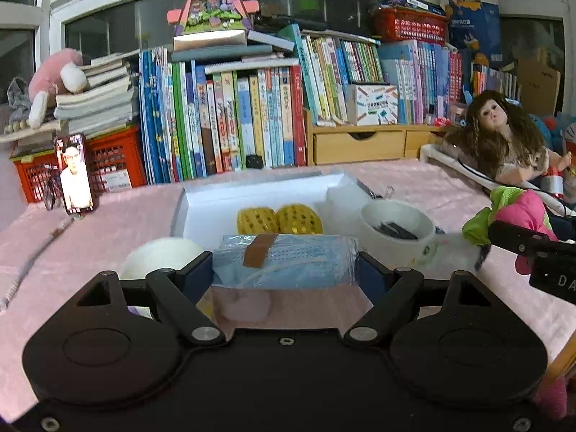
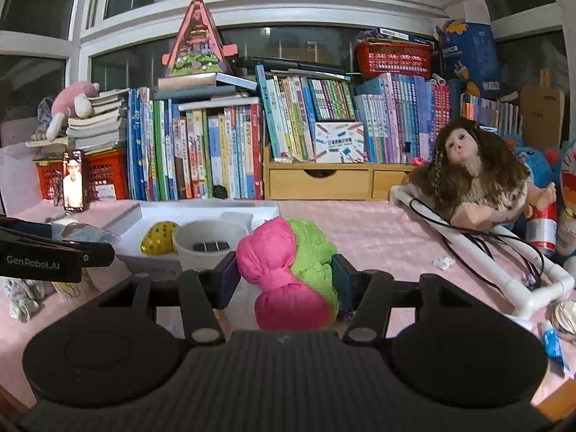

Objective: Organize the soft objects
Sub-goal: 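Carry the blue packet with the left tool while the right tool carries the bundle into the box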

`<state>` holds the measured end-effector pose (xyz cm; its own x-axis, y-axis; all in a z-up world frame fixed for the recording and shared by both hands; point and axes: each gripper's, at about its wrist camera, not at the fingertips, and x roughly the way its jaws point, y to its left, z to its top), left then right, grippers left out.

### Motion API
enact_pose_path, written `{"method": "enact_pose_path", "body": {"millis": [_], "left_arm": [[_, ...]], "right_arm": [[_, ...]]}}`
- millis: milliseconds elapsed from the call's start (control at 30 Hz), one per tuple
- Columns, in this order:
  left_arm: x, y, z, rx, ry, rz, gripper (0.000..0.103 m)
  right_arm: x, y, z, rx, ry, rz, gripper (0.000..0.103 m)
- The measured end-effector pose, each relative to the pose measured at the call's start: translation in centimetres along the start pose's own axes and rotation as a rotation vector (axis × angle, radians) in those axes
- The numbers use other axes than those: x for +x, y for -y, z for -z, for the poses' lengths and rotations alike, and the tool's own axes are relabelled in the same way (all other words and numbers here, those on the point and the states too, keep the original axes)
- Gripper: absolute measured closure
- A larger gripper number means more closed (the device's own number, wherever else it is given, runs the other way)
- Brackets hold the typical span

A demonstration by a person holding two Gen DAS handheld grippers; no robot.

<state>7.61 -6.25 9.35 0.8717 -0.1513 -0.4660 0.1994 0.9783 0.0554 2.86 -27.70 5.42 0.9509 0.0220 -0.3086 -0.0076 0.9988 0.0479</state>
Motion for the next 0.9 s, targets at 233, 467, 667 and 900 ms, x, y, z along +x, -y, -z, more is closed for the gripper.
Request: {"method": "enact_pose_path", "body": {"millis": [233, 467, 667, 900], "left_arm": [[0.7, -1.7, -3.6, 0.017, 0.031, -0.038, 0.021], [2.9, -4.1, -7.6, 0.020, 0.027, -0.107, 0.021], [6.2, -6.6, -10.5, -0.009, -0.063, -0.102, 0.021], [12.2, -9.1, -11.6, -0.065, -0.251, -0.084, 0.021]], "right_arm": [[1.9, 0.2, -4.0, 0.049, -0.016, -0.068, 0.045], [5.0, -0.4, -8.6, 0.094, -0.052, -0.162, 0.045], [9.6, -1.9, -11.2, 0.160, -0.166, -0.246, 0.045], [15.3, -3.8, -11.0, 0.262, -0.335, -0.309, 0.045]]}}
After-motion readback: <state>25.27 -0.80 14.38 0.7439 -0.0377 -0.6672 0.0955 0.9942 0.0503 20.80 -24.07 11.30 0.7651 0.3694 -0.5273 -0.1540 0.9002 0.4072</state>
